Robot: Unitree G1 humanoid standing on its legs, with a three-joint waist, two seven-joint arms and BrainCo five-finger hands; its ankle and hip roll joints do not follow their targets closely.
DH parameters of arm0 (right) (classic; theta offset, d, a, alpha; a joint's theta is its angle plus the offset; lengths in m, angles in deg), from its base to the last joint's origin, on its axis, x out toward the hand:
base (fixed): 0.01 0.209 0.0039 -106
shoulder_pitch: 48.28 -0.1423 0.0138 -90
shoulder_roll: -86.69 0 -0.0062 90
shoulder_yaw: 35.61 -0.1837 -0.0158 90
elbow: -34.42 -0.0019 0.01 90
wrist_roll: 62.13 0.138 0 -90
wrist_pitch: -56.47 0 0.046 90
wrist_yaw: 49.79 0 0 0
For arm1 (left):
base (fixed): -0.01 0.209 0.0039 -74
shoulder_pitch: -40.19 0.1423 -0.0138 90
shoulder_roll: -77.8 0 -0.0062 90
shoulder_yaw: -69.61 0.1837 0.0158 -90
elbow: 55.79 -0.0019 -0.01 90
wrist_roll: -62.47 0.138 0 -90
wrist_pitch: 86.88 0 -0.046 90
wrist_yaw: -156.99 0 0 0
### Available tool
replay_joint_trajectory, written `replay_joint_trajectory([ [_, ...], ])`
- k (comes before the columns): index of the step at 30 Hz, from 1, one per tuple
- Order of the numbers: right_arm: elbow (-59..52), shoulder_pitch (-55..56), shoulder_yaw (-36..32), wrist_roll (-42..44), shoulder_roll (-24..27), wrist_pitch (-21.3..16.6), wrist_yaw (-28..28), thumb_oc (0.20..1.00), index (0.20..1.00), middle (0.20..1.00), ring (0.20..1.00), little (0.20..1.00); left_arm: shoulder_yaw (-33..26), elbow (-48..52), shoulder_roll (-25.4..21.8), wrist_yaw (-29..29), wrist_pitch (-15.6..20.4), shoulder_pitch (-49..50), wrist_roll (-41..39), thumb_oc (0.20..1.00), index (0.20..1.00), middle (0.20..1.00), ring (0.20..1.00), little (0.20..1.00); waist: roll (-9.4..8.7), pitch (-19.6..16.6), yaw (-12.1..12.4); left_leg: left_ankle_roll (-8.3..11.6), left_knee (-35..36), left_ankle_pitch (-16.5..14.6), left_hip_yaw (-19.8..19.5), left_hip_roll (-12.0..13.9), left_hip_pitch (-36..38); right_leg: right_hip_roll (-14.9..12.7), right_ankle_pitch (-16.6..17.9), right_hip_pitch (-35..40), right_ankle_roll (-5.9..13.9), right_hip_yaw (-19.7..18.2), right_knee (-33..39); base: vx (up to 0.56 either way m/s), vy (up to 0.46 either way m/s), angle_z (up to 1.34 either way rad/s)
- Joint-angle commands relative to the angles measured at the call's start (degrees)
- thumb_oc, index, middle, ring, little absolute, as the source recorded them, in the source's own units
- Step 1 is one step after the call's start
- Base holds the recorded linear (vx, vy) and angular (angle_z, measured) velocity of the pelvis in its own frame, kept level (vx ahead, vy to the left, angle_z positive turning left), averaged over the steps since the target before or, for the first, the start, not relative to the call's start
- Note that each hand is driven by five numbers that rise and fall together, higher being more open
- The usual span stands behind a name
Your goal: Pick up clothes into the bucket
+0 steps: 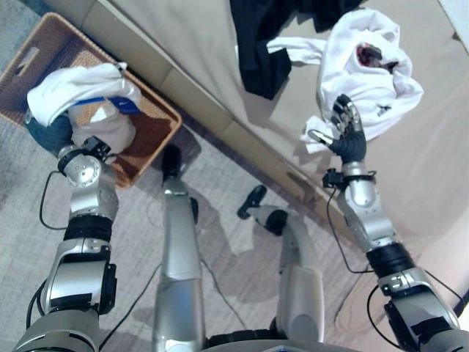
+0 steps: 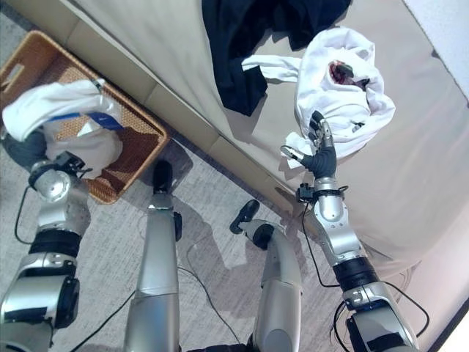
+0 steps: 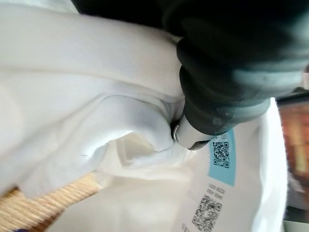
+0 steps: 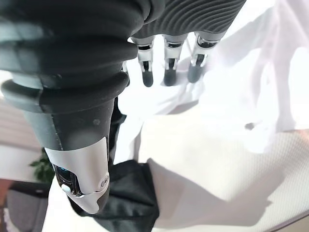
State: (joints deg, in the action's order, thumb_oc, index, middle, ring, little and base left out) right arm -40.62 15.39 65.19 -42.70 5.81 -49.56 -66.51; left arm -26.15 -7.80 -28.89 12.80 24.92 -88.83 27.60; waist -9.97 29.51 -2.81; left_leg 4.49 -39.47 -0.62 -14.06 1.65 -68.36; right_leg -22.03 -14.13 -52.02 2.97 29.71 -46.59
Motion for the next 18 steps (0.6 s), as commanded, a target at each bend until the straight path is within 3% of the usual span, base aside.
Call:
replay_joint_trajectory([
  [1, -5.5, 0.4, -2.4, 0.4, 1.4, -4.2, -1.0, 1.0, 1.0, 1.0, 1.0, 1.0, -1.5, -1.5, -2.4, -1.1, 2.7, -2.5, -2.3, 0.2, 0.2, 0.2, 0.2, 0.2, -3.4, -0.1, 1.5, -2.07, -7.1, -8.2, 2.9, 3.0, 2.0, -2.3, 4.4, -0.7, 6.49, -5.3, -0.4, 0.01, 0.027, -0.05],
  [5, -6.1, 0.6, -2.4, 0.5, 1.8, -4.4, -0.9, 1.0, 1.0, 1.0, 1.0, 1.0, -1.6, -5.0, -2.2, -2.1, 1.7, -3.1, -4.4, 0.2, 0.2, 0.2, 0.2, 0.2, -3.64, -1.0, 0.9, -2.25, -9.1, -9.0, 3.1, 2.9, 0.5, -2.4, 3.8, -2.3, 6.29, -6.1, -1.9, 0.02, 0.018, -0.12],
  [9, -7.1, 1.0, -2.9, 0.7, 2.9, -4.6, -0.4, 1.0, 1.0, 1.0, 1.0, 1.0, 0.9, -7.0, -2.7, -3.1, -1.8, -3.0, -1.1, 0.2, 0.2, 0.2, 0.2, 0.2, -3.25, -1.9, 0.2, -2.47, -10.2, -9.4, 3.0, 2.9, -0.8, -2.6, 3.4, -3.8, 6.04, -6.6, -2.8, 0.01, 0.017, -0.08],
  [15, -7.2, 1.0, -3.4, 1.0, 3.7, -4.1, 0.0, 1.0, 1.0, 1.0, 1.0, 1.0, 2.2, -7.3, -2.7, -5.5, -2.8, -3.9, -3.3, 0.2, 0.2, 0.2, 0.2, 0.2, -2.71, -2.9, -0.2, -2.47, -9.5, -9.0, 3.1, 2.8, -1.7, -2.7, 3.7, -4.7, 6.12, -6.6, -2.4, 0.0, 0.0, 0.0],
  [16, -6.8, 0.8, -3.6, 1.1, 3.9, -3.9, 0.1, 1.0, 1.0, 1.0, 1.0, 1.0, 2.8, -7.0, -2.6, -7.1, -3.3, -3.9, -4.4, 0.63, 0.63, 0.63, 0.63, 0.63, -2.35, -3.0, -0.3, -2.47, -9.1, -8.8, 3.4, 2.9, -1.7, -2.7, 3.8, -4.8, 6.12, -6.5, -2.2, 0.0, 0.0, 0.0],
  [17, -6.7, 0.8, -3.6, 1.1, 3.9, -3.9, 0.1, 1.0, 1.0, 1.0, 1.0, 1.0, 2.9, -7.1, -2.7, -7.2, -3.2, -3.9, -4.5, 1.0, 1.0, 1.0, 1.0, 1.0, -2.33, -3.0, -0.3, -2.47, -9.1, -8.8, 3.4, 2.9, -1.8, -2.7, 3.8, -4.9, 6.12, -6.5, -2.2, -0.01, 0.038, 0.01],
  [18, -6.5, 0.7, -3.9, 1.1, 3.9, -3.7, 0.1, 1.0, 1.0, 1.0, 1.0, 1.0, 2.9, -6.9, -2.6, -8.0, -3.6, -3.6, -5.2, 1.0, 1.0, 1.0, 1.0, 1.0, -2.08, -3.2, -0.3, -2.5, -8.9, -8.8, 3.5, 2.9, -1.7, -2.7, 4.0, -5.0, 6.15, -6.6, -1.9, 0.0, 0.0, 0.0],
])
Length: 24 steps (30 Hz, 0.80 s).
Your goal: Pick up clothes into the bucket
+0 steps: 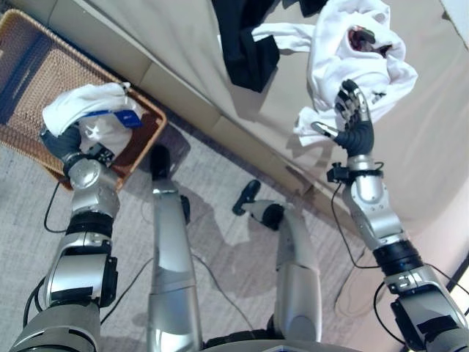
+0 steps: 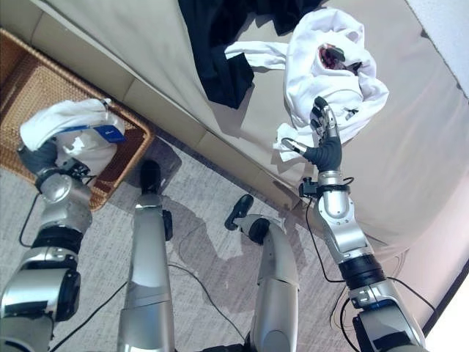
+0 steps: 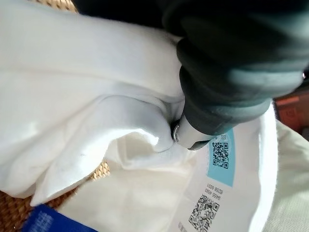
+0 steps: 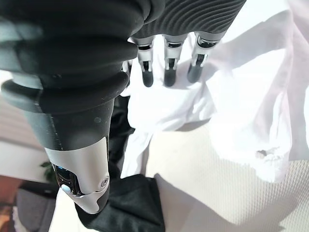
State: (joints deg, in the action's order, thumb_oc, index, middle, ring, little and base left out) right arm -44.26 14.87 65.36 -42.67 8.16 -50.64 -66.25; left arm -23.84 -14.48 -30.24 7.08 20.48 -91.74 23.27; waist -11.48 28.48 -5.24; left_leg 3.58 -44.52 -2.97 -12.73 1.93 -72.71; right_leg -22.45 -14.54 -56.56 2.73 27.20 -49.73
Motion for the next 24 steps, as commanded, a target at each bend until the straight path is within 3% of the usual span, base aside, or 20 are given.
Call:
replay_joint_trajectory([
  [1, -2.9, 1.2, -4.1, 1.0, 1.6, -2.6, -0.2, 1.0, 1.0, 1.0, 1.0, 1.0, 0.6, -0.2, -1.2, -2.3, 0.8, -0.7, -0.9, 1.0, 1.0, 1.0, 1.0, 1.0, -0.57, -2.2, 2.1, -1.58, -3.8, -6.4, 2.2, 2.6, 2.7, -2.3, 4.5, -0.4, 6.39, -4.1, 1.2, 0.0, 0.031, 0.01],
  [9, -2.4, 0.6, -3.9, 1.2, 1.9, -1.5, 0.4, 1.0, 1.0, 1.0, 1.0, 1.0, 1.2, -6.5, -2.4, -3.4, -3.6, -2.7, -1.8, 1.0, 1.0, 1.0, 1.0, 1.0, 0.18, -2.6, 2.1, -1.63, -3.1, -6.1, 2.5, 2.7, 3.3, -2.2, 5.1, 0.2, 6.72, -3.9, 2.1, 0.0, 0.004, 0.0],
  [16, -2.6, 0.3, -4.6, 1.7, 2.2, -0.7, 0.7, 1.0, 1.0, 1.0, 1.0, 1.0, -0.4, -5.8, -1.3, -7.5, -3.6, -1.1, -10.2, 1.0, 1.0, 1.0, 1.0, 1.0, 0.67, -3.0, 2.4, -1.59, -1.9, -5.9, 2.8, 2.9, 4.3, -1.9, 5.5, 1.1, 6.92, -3.9, 2.9, 0.0, 0.0, 0.0],
  [24, -2.2, 0.3, -4.4, 0.8, 1.8, 0.5, -0.4, 1.0, 1.0, 1.0, 1.0, 1.0, -2.4, -2.4, 1.0, -6.8, -2.3, -0.7, -16.5, 1.0, 1.0, 1.0, 1.0, 1.0, 1.41, -2.7, 3.2, -1.35, 2.2, -4.6, 3.4, 2.9, 7.4, -1.8, 6.7, 3.3, 7.44, -3.3, 5.4, 0.0, 0.0, 0.0],
])
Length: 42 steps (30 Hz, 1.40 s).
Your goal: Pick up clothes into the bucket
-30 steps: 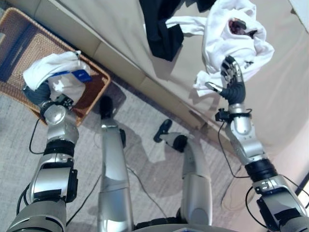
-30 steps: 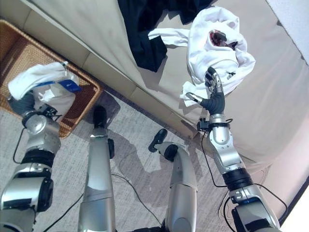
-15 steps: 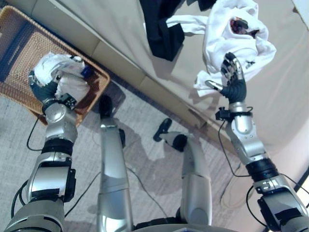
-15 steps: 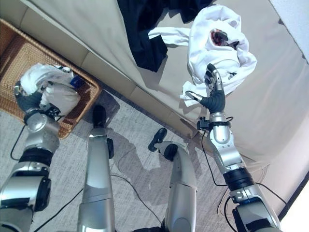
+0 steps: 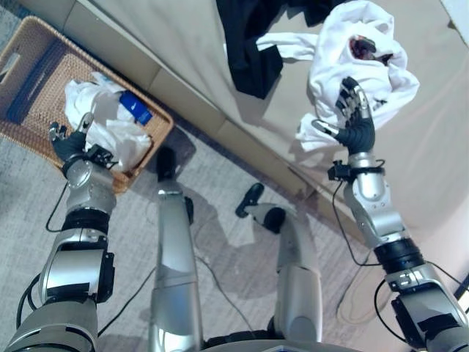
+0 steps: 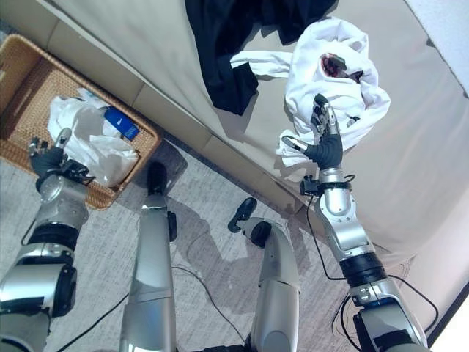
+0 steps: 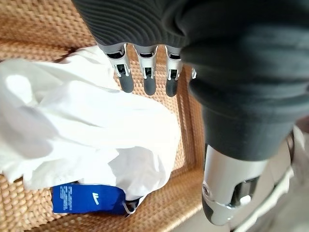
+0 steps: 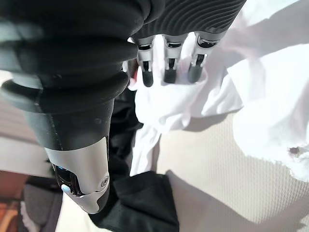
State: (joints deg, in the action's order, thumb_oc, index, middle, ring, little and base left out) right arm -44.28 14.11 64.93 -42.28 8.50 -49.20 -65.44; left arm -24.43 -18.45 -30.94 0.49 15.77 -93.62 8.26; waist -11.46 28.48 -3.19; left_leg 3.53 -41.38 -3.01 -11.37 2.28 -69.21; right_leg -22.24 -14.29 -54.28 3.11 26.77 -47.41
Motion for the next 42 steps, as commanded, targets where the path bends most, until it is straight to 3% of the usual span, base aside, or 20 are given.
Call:
replay_joint_trajectory([
  [1, -2.0, 1.2, -4.2, 0.2, 1.2, -0.8, -1.4, 1.0, 1.0, 1.0, 1.0, 1.0, -1.6, 5.5, 2.9, -0.5, 4.0, 2.3, -2.6, 1.0, 1.0, 1.0, 1.0, 1.0, 1.7, -2.5, 1.6, -1.28, 0.1, -4.2, 2.3, 2.4, 4.8, -2.0, 6.8, 1.6, 7.21, -2.8, 3.7, 0.0, 0.0, 0.0],
  [4, -1.9, 1.6, -4.8, -0.5, 0.8, -0.4, -1.8, 1.0, 1.0, 1.0, 1.0, 1.0, -0.8, 13.8, 5.4, -1.3, 6.5, 5.4, -3.9, 1.0, 1.0, 1.0, 1.0, 1.0, 2.26, -2.0, 2.2, -1.27, 2.2, -3.5, 2.8, 2.3, 6.5, -2.2, 7.4, 2.9, 7.4, -2.6, 5.1, -0.02, -0.002, 0.05],
  [5, -1.7, 2.6, -6.0, -1.4, 0.4, -0.1, -2.0, 1.0, 1.0, 1.0, 1.0, 1.0, -0.3, 23.5, 8.3, -3.1, 9.0, 10.7, -4.4, 1.0, 1.0, 1.0, 1.0, 1.0, 2.85, -1.6, 3.1, -1.38, 4.1, -2.9, 3.1, 2.1, 8.5, -2.3, 8.1, 4.4, 7.66, -2.4, 6.2, -0.02, -0.01, 0.05],
  [8, -1.4, 4.0, -7.6, -2.5, -0.7, 0.3, -2.0, 1.0, 1.0, 1.0, 1.0, 1.0, -0.1, 31.5, 12.4, -5.6, 11.3, 15.7, -6.5, 1.0, 1.0, 1.0, 1.0, 1.0, 3.41, -1.2, 4.0, -1.51, 6.6, -2.3, 3.7, 1.8, 11.4, -2.3, 8.9, 6.4, 7.89, -2.7, 7.9, 0.0, -0.001, 0.03],
  [14, -1.3, 6.9, -9.7, -4.6, -1.0, 0.8, -1.5, 1.0, 1.0, 1.0, 1.0, 1.0, 1.6, 41.2, 16.0, -7.7, 12.5, 21.4, -4.5, 1.0, 1.0, 1.0, 1.0, 1.0, 4.32, -1.5, 5.2, -1.51, 11.7, -0.9, 5.0, 1.8, 17.6, -2.1, 10.8, 11.5, 8.39, -2.6, 11.9, 0.0, -0.001, 0.02],
  [20, 1.6, 8.6, -10.6, -6.3, -0.9, 0.3, -1.0, 1.0, 1.0, 1.0, 1.0, 1.0, 2.8, 48.3, 15.0, -6.4, 12.5, 25.9, 11.0, 1.0, 1.0, 1.0, 1.0, 1.0, 4.87, -2.7, 6.3, -0.71, 20.2, 2.0, 6.7, 2.2, 26.7, -1.2, 13.6, 19.7, 8.85, -2.0, 19.3, 0.01, -0.01, -0.03],
  [26, 3.7, 8.9, -10.2, -6.6, -0.5, -0.2, -0.5, 1.0, 1.0, 1.0, 1.0, 1.0, 6.8, 50.7, 13.9, -8.5, 11.7, 28.8, 19.2, 1.0, 1.0, 1.0, 1.0, 1.0, 5.3, -3.9, 6.2, -0.13, 24.5, 3.4, 8.0, 2.8, 33.3, -0.7, 15.3, 26.1, 9.19, -1.9, 24.1, 0.03, -0.022, -0.11],
  [30, 7.0, 8.2, -8.6, -8.0, 0.1, 0.0, -0.1, 1.0, 1.0, 1.0, 1.0, 1.0, 11.4, 48.3, 12.7, -11.8, 10.5, 30.4, 23.5, 1.0, 1.0, 1.0, 1.0, 1.0, 5.51, -4.9, 5.6, 0.01, 25.9, 3.4, 9.2, 3.3, 37.8, -0.5, 16.1, 30.0, 9.16, -2.6, 26.6, 0.02, 0.019, -0.11],
  [31, 7.9, 7.5, -7.8, -8.3, 0.0, 0.1, -0.1, 1.0, 1.0, 1.0, 1.0, 1.0, 13.0, 46.8, 12.3, -12.4, 10.2, 30.4, 25.0, 1.0, 1.0, 1.0, 1.0, 1.0, 5.54, -5.0, 5.4, -0.42, 26.3, 4.9, 10.0, 3.4, 38.5, -0.6, 17.6, 30.6, 8.3, -2.1, 27.8, -0.03, 0.034, -0.19],
  [33, 9.5, 6.7, -6.9, -9.0, -0.4, 0.0, -0.2, 1.0, 1.0, 1.0, 1.0, 1.0, 15.4, 44.2, 11.0, -11.8, 9.8, 30.4, 31.0, 1.0, 1.0, 1.0, 1.0, 1.0, 5.64, -5.5, 4.7, -0.42, 26.8, 4.8, 10.8, 3.7, 40.7, -0.4, 18.1, 32.3, 8.4, -2.8, 29.2, 0.01, 0.03, -0.19],
  [37, 11.8, 4.8, -3.7, -13.3, -1.9, 0.4, -1.2, 1.0, 1.0, 1.0, 1.0, 1.0, 18.7, 38.8, 11.1, -12.1, 9.8, 30.5, 34.8, 1.0, 1.0, 1.0, 1.0, 1.0, 5.9, -7.0, 3.0, -0.24, 28.5, 4.4, 13.1, 4.6, 45.2, 0.2, 19.2, 35.2, 8.68, -4.8, 32.4, 0.04, 0.008, -0.22],
  [42, 12.4, 3.7, -2.2, -16.2, -3.5, 1.2, -2.8, 1.0, 1.0, 1.0, 1.0, 1.0, 20.2, 37.8, 12.2, -12.9, 9.9, 30.9, 33.5, 1.0, 1.0, 1.0, 1.0, 1.0, 6.67, -8.5, 1.5, -0.12, 30.0, 4.0, 16.0, 5.2, 49.5, 1.0, 20.2, 36.9, 8.87, -7.6, 35.1, 0.05, 0.004, -0.49],
])
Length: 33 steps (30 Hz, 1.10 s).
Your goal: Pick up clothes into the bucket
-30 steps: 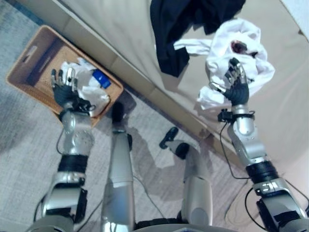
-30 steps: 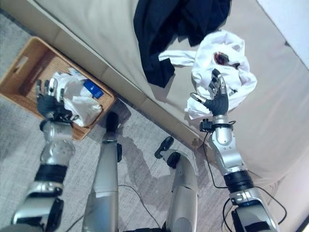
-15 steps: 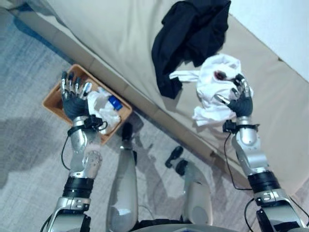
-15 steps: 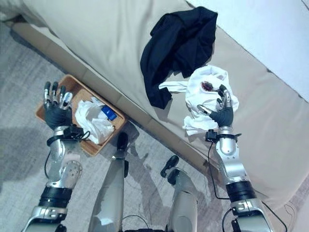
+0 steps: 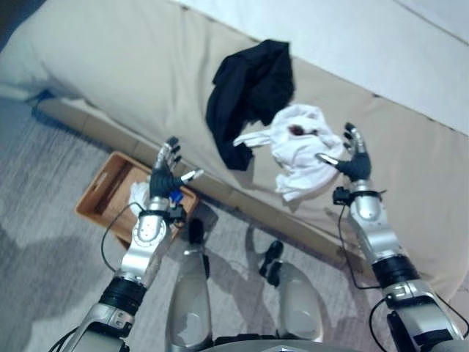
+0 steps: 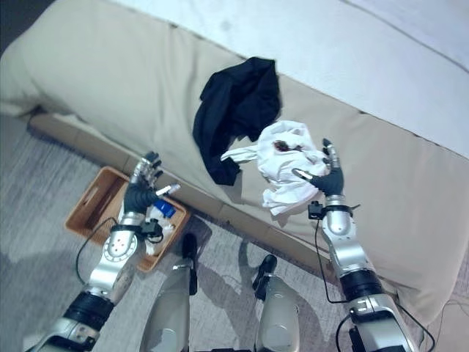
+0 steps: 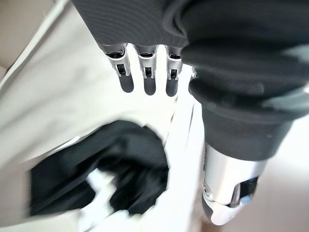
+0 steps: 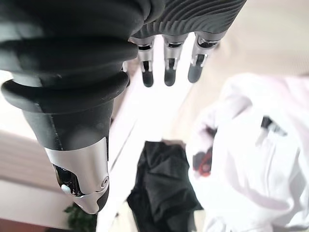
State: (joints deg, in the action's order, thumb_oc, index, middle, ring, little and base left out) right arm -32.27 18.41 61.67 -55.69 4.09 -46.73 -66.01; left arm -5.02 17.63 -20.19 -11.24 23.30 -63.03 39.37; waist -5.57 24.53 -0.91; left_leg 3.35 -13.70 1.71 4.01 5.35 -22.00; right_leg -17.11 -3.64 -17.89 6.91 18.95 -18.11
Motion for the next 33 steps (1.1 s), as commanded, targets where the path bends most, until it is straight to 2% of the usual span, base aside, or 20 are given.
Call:
replay_joint_trajectory([
  [1, 0.5, -0.9, 1.3, -3.8, 0.6, -1.0, -2.4, 1.0, 1.0, 1.0, 1.0, 1.0, 1.0, 1.5, 1.5, -1.8, 2.5, 0.4, 2.3, 1.0, 1.0, 1.0, 1.0, 1.0, 0.96, -4.8, -1.2, 0.12, 2.3, -1.1, 1.4, 2.3, 3.1, -3.9, 9.7, 0.9, 5.09, -0.6, 6.5, 0.05, -0.02, -0.5],
  [8, -1.4, 1.4, 1.1, -6.1, 0.9, -0.1, -1.4, 1.0, 1.0, 1.0, 1.0, 1.0, 1.4, 1.3, 2.2, -3.1, 2.6, 1.2, 2.3, 1.0, 1.0, 1.0, 1.0, 1.0, 2.09, -7.0, -4.0, 0.37, 3.7, -1.6, 5.7, 3.5, 7.6, -2.4, 10.1, 0.5, 5.13, -5.9, 7.9, 0.02, -0.027, -0.42],
  [16, -2.8, 0.8, 0.8, -8.1, 2.2, 0.5, -2.6, 1.0, 1.0, 1.0, 1.0, 1.0, 0.9, -0.4, 3.5, -2.5, 2.0, 0.7, 2.2, 1.0, 1.0, 1.0, 1.0, 1.0, 3.78, -7.3, -4.9, 1.12, 3.5, -0.8, 5.5, 4.6, 7.1, -0.9, 8.2, -1.3, 3.91, -8.1, 5.4, -0.02, -0.091, -0.14],
  [18, -2.6, -1.3, 2.9, -8.8, 1.9, 0.8, -2.4, 1.0, 1.0, 1.0, 1.0, 1.0, -0.9, -1.3, 3.6, -1.8, 1.9, 1.7, 1.7, 1.0, 1.0, 1.0, 1.0, 1.0, 3.92, -7.1, -4.3, 0.87, -1.1, -2.7, 4.3, 5.8, 6.7, 1.2, 6.6, -1.7, 2.68, -10.2, 3.6, -0.01, -0.09, -0.04],
  [19, -2.5, -1.4, 2.9, -8.8, 1.9, 0.8, -2.4, 1.0, 1.0, 1.0, 1.0, 1.0, -1.0, -1.3, 3.6, -1.8, 1.9, 1.7, 1.7, 1.0, 1.0, 1.0, 1.0, 1.0, 3.94, -7.0, -4.2, 0.88, -1.3, -2.8, 4.3, 5.9, 6.7, 1.2, 6.6, -1.8, 2.67, -10.3, 3.6, -0.03, -0.039, -0.22],
  [20, -2.0, -2.9, 4.1, -9.1, 1.4, 0.9, -2.7, 1.0, 1.0, 1.0, 1.0, 1.0, -1.6, -1.2, 4.0, -1.3, 2.0, 2.0, 0.8, 1.0, 1.0, 1.0, 1.0, 1.0, 3.73, -6.5, -3.2, 1.1, -1.4, -3.0, 1.7, 5.5, 6.2, 1.7, 6.3, -2.2, 2.63, -11.3, 3.1, -0.02, -0.015, -0.27],
  [21, -2.0, -3.0, 4.1, -9.1, 1.4, 0.9, -2.7, 1.0, 1.0, 1.0, 1.0, 1.0, -1.7, -1.2, 4.0, -1.3, 2.0, 1.9, 0.8, 1.0, 1.0, 1.0, 1.0, 1.0, 3.66, -6.6, -3.2, 1.06, -1.1, -2.7, 1.7, 5.4, 6.1, 1.7, 6.6, -2.3, 2.61, -11.2, 3.4, -0.05, 0.005, -0.43],
  [22, -1.9, -3.9, 4.6, -9.0, 1.2, 0.9, -3.2, 1.0, 1.0, 1.0, 1.0, 1.0, -1.3, -0.9, 4.1, -0.4, 2.1, 1.4, 0.8, 1.0, 1.0, 1.0, 1.0, 1.0, 3.78, -6.1, -2.1, 1.41, 1.1, -0.9, -1.8, 4.1, 5.1, 1.7, 6.9, -2.7, 2.85, -11.5, 3.6, -0.05, 0.034, -0.27],
  [23, -1.8, -4.8, 4.8, -8.8, 1.2, 0.8, -3.3, 1.0, 1.0, 1.0, 1.0, 1.0, -1.2, -0.9, 4.5, 0.3, 2.2, 0.7, 0.7, 1.0, 1.0, 1.0, 1.0, 1.0, 3.7, -5.4, -1.0, 2.03, 1.0, -0.7, -5.9, 1.7, 3.4, 1.6, 7.3, -3.1, 3.02, -11.9, 3.3, -0.05, 0.067, -0.25],
  [24, -1.8, -5.3, 4.2, -8.6, 0.9, 1.2, -3.6, 1.0, 1.0, 1.0, 1.0, 1.0, -1.0, -0.8, 5.1, 0.5, 2.0, -0.3, 0.4, 1.0, 1.0, 1.0, 1.0, 1.0, 3.68, -5.4, -2.0, 1.21, 0.5, -1.0, -4.3, 1.3, 1.4, -0.2, 7.9, -3.5, 3.44, -11.0, 3.8, -0.03, 0.048, -0.03],
  [25, -1.8, -5.3, 4.2, -8.6, 0.9, 1.2, -3.6, 1.0, 1.0, 1.0, 1.0, 1.0, -0.9, -0.8, 5.1, 0.5, 2.0, -0.4, 0.4, 1.0, 1.0, 1.0, 1.0, 1.0, 3.68, -5.4, -2.1, 1.19, 0.5, -1.0, -4.3, 1.3, 1.3, -0.3, 7.9, -3.6, 3.47, -11.0, 3.8, -0.04, 0.146, 0.19],
  [26, -2.7, -6.3, 3.8, -8.5, 1.4, 1.3, -4.1, 1.0, 1.0, 1.0, 1.0, 1.0, -0.6, 0.0, 5.0, 0.9, 2.5, -1.3, 0.2, 1.0, 1.0, 1.0, 1.0, 1.0, 3.95, -4.2, -2.3, 0.6, -0.4, -1.1, -3.6, 0.1, -0.7, -2.0, 8.5, -5.2, 3.82, -11.0, 3.0, -0.03, 0.116, 0.31],
  [33, 1.5, -12.4, 3.5, -8.6, 1.8, 1.8, -8.0, 1.0, 1.0, 1.0, 1.0, 1.0, -1.6, 2.7, 3.1, 3.6, 3.3, -3.8, 1.7, 1.0, 1.0, 1.0, 1.0, 1.0, 4.17, -0.8, -1.2, -0.28, -2.8, -2.0, -1.2, -1.1, -5.5, -4.1, 10.1, -9.0, 4.44, -11.4, 3.1, -0.04, 0.121, 0.12],
])
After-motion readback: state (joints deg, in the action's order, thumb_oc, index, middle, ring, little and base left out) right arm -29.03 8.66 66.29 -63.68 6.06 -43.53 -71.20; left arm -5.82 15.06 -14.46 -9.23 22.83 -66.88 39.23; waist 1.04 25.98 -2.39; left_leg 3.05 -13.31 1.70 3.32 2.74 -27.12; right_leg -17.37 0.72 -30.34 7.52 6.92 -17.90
